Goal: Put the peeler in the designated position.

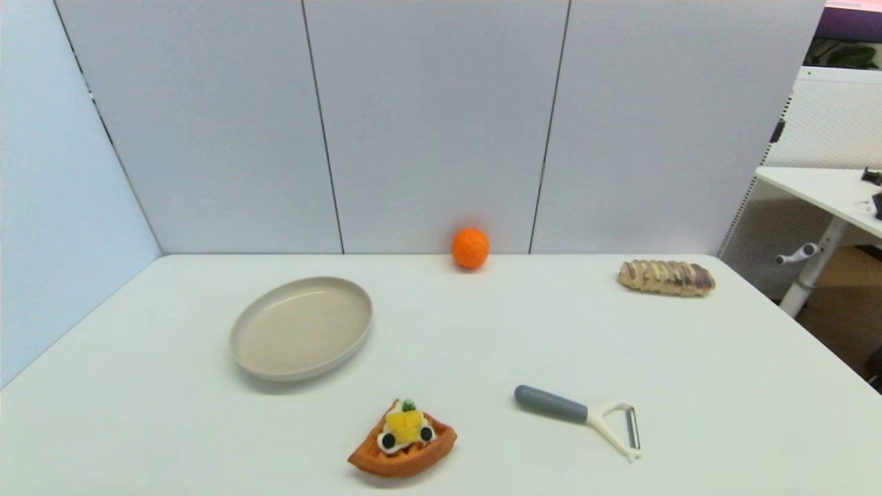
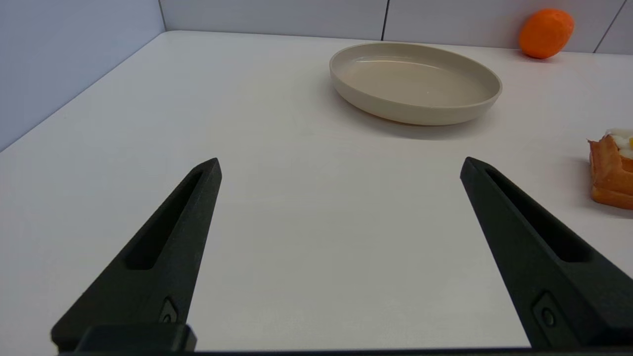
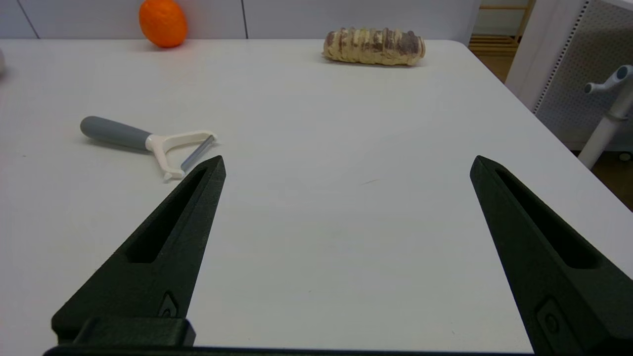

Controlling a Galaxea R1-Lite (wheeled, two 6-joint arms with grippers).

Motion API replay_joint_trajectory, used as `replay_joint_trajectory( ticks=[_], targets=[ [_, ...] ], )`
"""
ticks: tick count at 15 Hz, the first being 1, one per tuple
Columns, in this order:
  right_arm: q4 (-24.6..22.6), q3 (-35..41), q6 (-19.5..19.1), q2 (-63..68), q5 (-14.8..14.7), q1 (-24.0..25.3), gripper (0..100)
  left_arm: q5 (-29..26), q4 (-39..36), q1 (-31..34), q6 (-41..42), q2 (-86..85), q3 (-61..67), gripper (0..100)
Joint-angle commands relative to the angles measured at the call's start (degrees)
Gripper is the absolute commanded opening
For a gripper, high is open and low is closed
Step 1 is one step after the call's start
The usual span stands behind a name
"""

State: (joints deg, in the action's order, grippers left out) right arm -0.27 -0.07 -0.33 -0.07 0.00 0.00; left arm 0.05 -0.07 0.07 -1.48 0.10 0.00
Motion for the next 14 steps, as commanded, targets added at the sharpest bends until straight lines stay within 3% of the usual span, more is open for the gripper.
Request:
replay_joint_trajectory(
  ticks=[1, 11, 14],
  targets=[
    [0.00, -0.01, -0.02, 0.07, 0.00, 0.00, 100, 0.04, -0.01, 0.01, -0.02, -0.01, 0.09, 100],
    [0.00, -0.01, -0.02, 0.07, 0.00, 0.00, 100, 0.21, -0.01, 0.10, -0.28, 0.08, 0.09, 100],
    [-0.08, -0.01, -0.02, 0.07, 0.00, 0.00, 100, -0.22, 1.57, 0.45, 5.25, 9.66, -6.15, 100]
  ],
)
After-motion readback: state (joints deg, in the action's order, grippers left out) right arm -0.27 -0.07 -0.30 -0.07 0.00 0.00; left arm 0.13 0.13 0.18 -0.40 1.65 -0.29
